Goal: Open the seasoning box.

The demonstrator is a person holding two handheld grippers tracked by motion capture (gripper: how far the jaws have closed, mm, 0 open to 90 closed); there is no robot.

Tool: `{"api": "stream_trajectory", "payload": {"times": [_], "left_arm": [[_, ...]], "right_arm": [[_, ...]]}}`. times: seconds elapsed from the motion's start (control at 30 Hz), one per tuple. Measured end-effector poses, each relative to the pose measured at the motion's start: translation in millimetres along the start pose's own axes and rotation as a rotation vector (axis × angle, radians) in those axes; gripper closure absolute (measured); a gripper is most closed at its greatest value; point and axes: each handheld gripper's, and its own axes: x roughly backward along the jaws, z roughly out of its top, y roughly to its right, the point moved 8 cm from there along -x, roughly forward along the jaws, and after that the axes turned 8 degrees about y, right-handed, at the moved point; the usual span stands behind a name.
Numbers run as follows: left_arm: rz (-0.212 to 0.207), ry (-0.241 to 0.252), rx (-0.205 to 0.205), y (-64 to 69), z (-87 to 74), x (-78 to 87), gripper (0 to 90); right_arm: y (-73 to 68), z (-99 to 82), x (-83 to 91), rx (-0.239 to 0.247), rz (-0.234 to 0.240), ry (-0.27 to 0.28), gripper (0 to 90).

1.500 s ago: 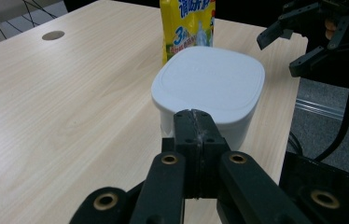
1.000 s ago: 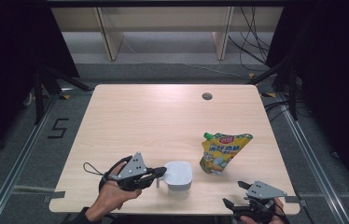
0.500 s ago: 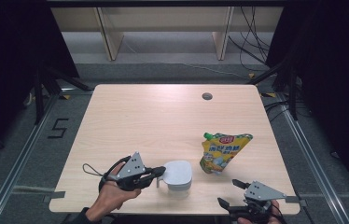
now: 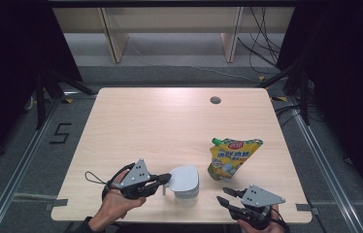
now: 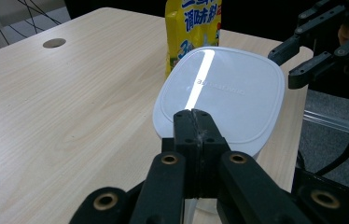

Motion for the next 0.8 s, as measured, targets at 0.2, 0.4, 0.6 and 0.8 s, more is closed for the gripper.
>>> {"api": "stream_trajectory", "payload": {"times": [0.2,0.4,0.6,0.8], "left_arm": [[0.001,0.002,0.003,0.0,-0.2,0.1,89.0],[0.000,0.006,0.008,-0.2,-0.6,0.1,88.9],[0.001,0.010,0.010,0.2,-0.7,0.0,88.9],[0.002,0.006,0.008,-0.2,-1.2,0.5,88.9]], "right_arm": [[-4.4,19.0,-9.2,0.007,0.028,0.079,77.8],[-12.4,28.5,-24.9,0.050,0.064,0.087,89.0],[-15.4,35.5,-33.7,0.068,0.076,0.088,90.0],[-13.6,36.9,-37.2,0.080,0.078,0.084,90.0]]}}
